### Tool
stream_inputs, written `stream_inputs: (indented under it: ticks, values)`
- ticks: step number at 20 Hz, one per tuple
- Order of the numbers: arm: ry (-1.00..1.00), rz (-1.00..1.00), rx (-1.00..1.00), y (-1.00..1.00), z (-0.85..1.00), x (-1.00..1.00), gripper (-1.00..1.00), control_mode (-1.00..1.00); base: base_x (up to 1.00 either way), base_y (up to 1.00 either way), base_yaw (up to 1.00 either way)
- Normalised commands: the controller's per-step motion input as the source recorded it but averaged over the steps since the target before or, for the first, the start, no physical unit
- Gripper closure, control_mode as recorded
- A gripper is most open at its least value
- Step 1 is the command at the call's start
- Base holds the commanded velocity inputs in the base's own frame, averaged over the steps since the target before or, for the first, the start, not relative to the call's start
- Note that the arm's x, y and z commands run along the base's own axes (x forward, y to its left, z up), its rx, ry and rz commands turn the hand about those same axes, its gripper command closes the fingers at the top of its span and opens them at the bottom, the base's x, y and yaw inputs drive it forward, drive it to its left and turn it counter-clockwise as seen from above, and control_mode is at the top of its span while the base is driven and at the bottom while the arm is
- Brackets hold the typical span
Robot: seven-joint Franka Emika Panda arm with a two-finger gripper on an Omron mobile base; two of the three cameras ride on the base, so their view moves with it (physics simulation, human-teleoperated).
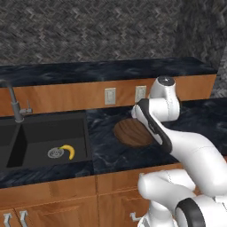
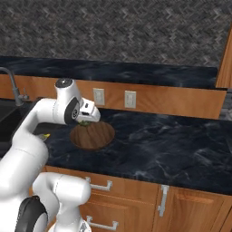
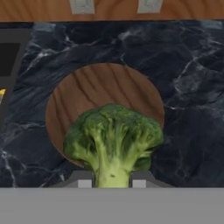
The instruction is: Pick the broccolis from the cabinet and place them in one bowl. Pick the banana from the sink and place it in the other bowl.
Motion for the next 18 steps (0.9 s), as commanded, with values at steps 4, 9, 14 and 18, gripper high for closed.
stream_inputs:
  ticks: [4, 9, 14, 18]
  values:
    - [0.05, 0.0, 0.0, -0.03, -0.31, 0.29, 1.0, -1.0, 0.0, 0.0, 0.0]
    - [0.07, 0.0, 0.0, 0.01, -0.38, 0.38, 1.0, -1.0, 0.0, 0.0, 0.0]
    - [0.05, 0.0, 0.0, 0.01, -0.37, 0.55, 1.0, -1.0, 0.0, 0.0, 0.0]
    - [0.07, 0.0, 0.0, 0.0, -0.34, 0.5, 1.0, -1.0, 0.0, 0.0, 0.0]
